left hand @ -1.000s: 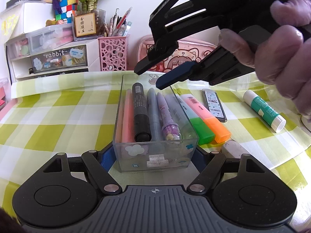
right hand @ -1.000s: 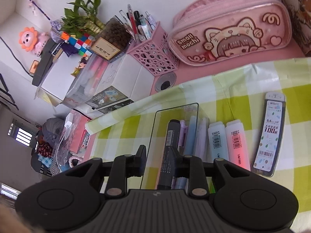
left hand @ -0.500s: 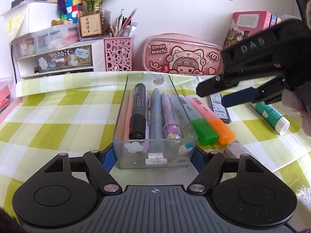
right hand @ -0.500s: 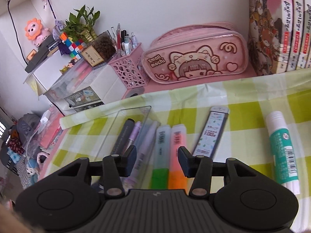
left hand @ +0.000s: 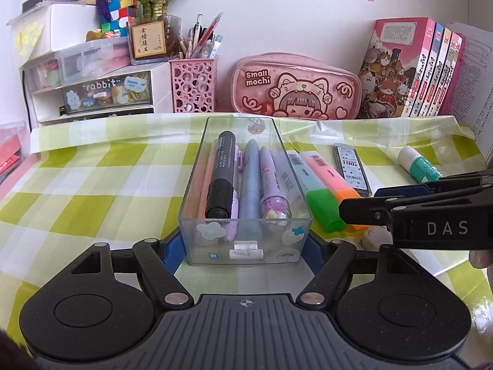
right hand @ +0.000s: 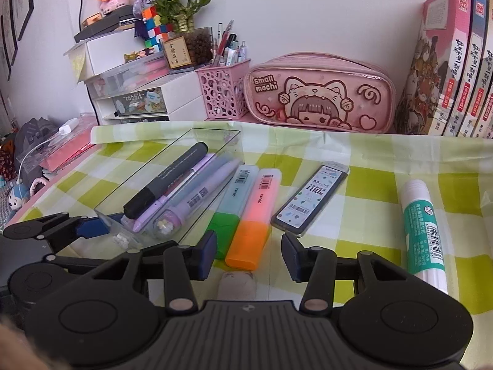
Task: Organize stationery
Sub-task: 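Move the right tool to the orange highlighter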
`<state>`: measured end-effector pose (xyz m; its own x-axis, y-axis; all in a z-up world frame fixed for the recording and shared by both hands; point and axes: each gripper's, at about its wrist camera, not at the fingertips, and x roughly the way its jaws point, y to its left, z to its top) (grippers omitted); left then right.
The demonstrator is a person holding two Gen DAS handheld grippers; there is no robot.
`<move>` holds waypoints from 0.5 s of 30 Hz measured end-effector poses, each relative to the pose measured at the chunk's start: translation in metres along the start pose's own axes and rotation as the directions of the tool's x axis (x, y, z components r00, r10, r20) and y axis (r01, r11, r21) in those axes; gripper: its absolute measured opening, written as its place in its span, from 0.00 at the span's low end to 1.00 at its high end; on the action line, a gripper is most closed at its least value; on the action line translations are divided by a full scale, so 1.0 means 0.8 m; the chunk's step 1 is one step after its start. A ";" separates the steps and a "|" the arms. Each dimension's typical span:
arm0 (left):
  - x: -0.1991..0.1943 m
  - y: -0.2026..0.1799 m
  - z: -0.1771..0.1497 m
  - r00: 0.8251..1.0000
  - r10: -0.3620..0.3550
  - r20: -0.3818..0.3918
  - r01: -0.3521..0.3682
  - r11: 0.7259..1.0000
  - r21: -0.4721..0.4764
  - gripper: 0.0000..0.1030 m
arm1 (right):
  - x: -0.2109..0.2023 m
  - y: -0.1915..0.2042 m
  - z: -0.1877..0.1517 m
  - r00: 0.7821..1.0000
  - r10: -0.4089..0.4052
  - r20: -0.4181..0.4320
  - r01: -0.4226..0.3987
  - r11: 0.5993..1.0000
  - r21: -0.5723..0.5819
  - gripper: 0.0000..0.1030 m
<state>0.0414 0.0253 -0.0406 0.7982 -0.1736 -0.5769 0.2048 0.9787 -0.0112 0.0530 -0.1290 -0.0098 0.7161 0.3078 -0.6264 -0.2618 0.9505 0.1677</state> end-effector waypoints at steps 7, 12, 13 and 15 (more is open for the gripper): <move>0.000 -0.001 0.000 1.000 0.000 0.000 0.000 1.000 0.000 0.71 | -0.005 -0.008 -0.006 1.000 0.029 0.005 -0.029 0.999 0.025 0.51; 0.000 -0.001 0.000 1.000 0.000 0.000 0.000 1.000 -0.001 0.71 | -0.007 -0.016 -0.007 1.000 0.015 0.000 -0.015 0.999 0.051 0.50; 0.000 -0.001 0.000 1.000 0.000 0.000 0.000 1.000 -0.001 0.71 | -0.008 -0.015 -0.007 1.000 0.011 0.001 -0.011 0.999 0.048 0.50; 0.000 -0.001 0.000 1.000 0.001 0.000 -0.001 1.000 0.000 0.71 | -0.007 -0.013 -0.007 1.000 0.003 -0.002 -0.003 0.999 0.037 0.50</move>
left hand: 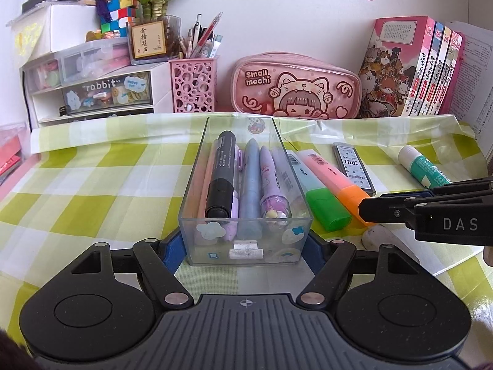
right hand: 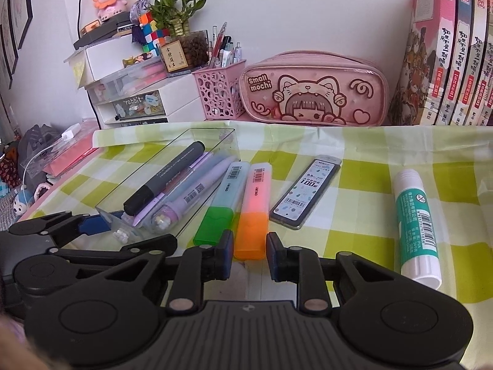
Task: Organize stationery
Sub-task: 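Move the right tool to the orange highlighter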
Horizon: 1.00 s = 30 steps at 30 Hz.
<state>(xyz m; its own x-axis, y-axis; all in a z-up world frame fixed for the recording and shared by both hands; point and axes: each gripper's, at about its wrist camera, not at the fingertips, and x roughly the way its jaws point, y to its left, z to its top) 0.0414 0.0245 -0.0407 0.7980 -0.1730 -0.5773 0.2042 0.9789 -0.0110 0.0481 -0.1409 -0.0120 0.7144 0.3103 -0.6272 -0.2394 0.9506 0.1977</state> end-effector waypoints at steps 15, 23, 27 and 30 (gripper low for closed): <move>0.000 0.000 0.000 1.000 0.000 0.000 0.000 1.000 0.000 0.71 | 0.000 0.000 0.003 0.997 -0.005 -0.072 0.004 1.000 -0.003 0.50; 0.000 0.000 0.000 1.000 0.004 -0.002 -0.004 1.000 0.004 0.71 | 0.025 0.001 0.023 0.995 -0.009 -0.095 0.007 1.000 -0.016 0.50; 0.000 -0.001 0.000 1.000 0.004 -0.002 -0.004 1.000 0.004 0.71 | 0.041 0.010 0.035 0.993 -0.034 -0.113 0.026 0.997 -0.067 0.50; 0.000 -0.001 0.000 1.000 0.004 -0.002 -0.004 1.000 0.004 0.71 | 0.052 0.018 0.043 0.990 -0.057 -0.129 0.043 0.993 -0.111 0.50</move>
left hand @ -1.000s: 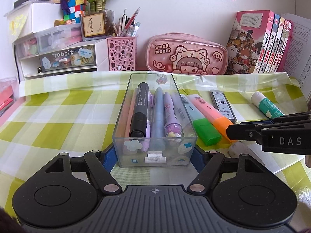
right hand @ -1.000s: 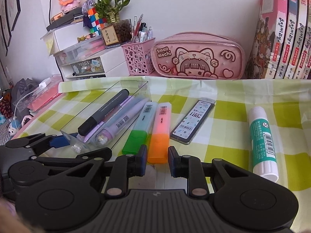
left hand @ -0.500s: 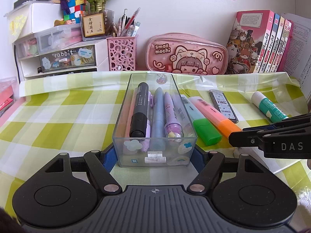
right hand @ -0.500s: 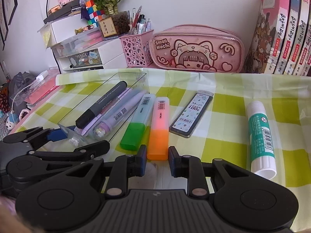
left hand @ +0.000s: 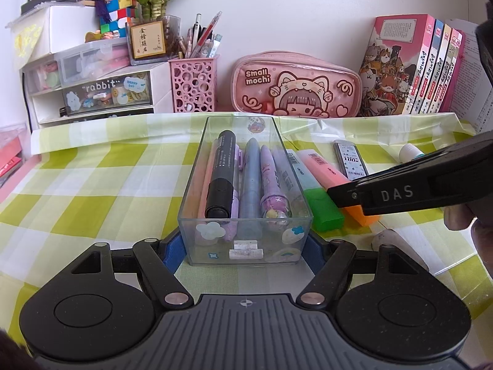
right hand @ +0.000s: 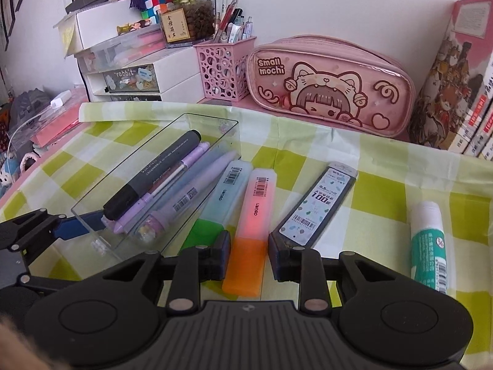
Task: Organize stationery
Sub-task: 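Move the right tool to the orange highlighter, then grasp the orange highlighter with the right gripper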
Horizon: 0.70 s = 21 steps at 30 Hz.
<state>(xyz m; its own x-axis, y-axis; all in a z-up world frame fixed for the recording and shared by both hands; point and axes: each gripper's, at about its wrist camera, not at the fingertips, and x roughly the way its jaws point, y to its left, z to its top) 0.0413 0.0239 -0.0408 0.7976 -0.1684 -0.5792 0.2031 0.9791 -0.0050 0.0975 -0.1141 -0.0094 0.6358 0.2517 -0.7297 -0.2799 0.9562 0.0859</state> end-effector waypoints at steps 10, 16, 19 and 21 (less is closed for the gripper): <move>0.000 0.002 0.000 1.000 -0.004 -0.001 0.004 1.000 0.002 0.71 | 0.012 0.001 0.017 0.998 -0.047 -0.038 0.047 0.999 0.016 0.48; 0.000 0.003 0.000 1.000 -0.007 0.001 0.007 1.000 -0.002 0.71 | 0.005 -0.017 0.016 0.999 -0.023 -0.034 0.027 0.989 0.143 0.46; 0.000 0.003 -0.001 1.000 -0.007 0.001 0.007 1.000 -0.002 0.71 | 0.001 -0.026 0.016 1.000 0.003 -0.027 0.002 0.979 0.202 0.46; -0.001 0.003 0.000 1.000 -0.007 0.001 0.007 1.000 -0.002 0.71 | -0.002 -0.032 0.017 1.000 0.021 -0.016 -0.017 0.971 0.238 0.46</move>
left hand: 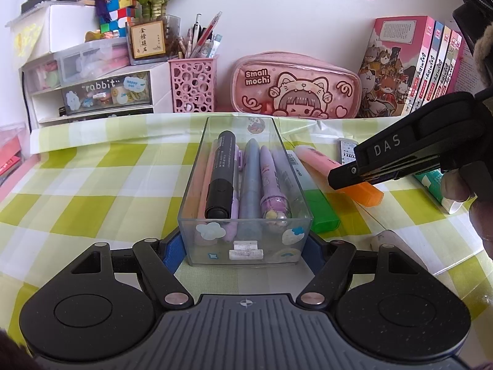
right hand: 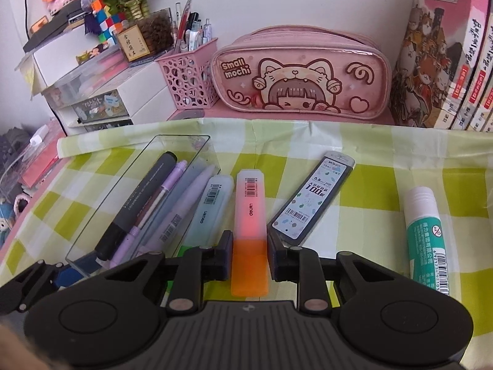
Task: Organize stationery
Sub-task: 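Grasp the orange highlighter with the right gripper, then carry the orange highlighter into the clear box and release it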
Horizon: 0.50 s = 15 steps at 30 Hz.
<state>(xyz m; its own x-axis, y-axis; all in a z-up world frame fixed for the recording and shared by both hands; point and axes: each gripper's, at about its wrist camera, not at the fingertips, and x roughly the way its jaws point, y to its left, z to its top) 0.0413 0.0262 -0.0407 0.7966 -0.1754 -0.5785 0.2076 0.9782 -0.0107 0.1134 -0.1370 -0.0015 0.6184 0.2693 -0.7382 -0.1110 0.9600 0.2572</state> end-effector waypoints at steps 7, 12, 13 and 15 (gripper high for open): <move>0.000 -0.001 0.001 1.000 0.001 -0.001 -0.001 1.000 0.002 0.71 | -0.017 -0.016 0.013 0.993 0.111 0.030 -0.114 0.982 0.153 0.46; 0.000 -0.001 0.001 1.000 0.002 -0.001 -0.002 1.000 0.003 0.71 | -0.025 -0.018 0.018 0.980 0.190 0.054 -0.197 0.952 0.234 0.46; 0.000 -0.001 0.001 1.000 0.002 -0.002 -0.002 1.000 0.003 0.71 | -0.026 -0.018 0.019 0.977 0.207 0.057 -0.214 0.944 0.251 0.46; 0.000 -0.001 0.001 1.000 0.001 -0.001 -0.001 1.000 0.002 0.71 | -0.024 -0.018 0.021 0.971 0.232 0.061 -0.240 0.926 0.292 0.46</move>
<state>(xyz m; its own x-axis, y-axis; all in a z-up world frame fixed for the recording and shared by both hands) 0.0417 0.0254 -0.0404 0.7961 -0.1740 -0.5796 0.2080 0.9781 -0.0079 0.1162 -0.1572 0.0196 0.6224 0.4793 -0.6189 -0.0238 0.8019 0.5970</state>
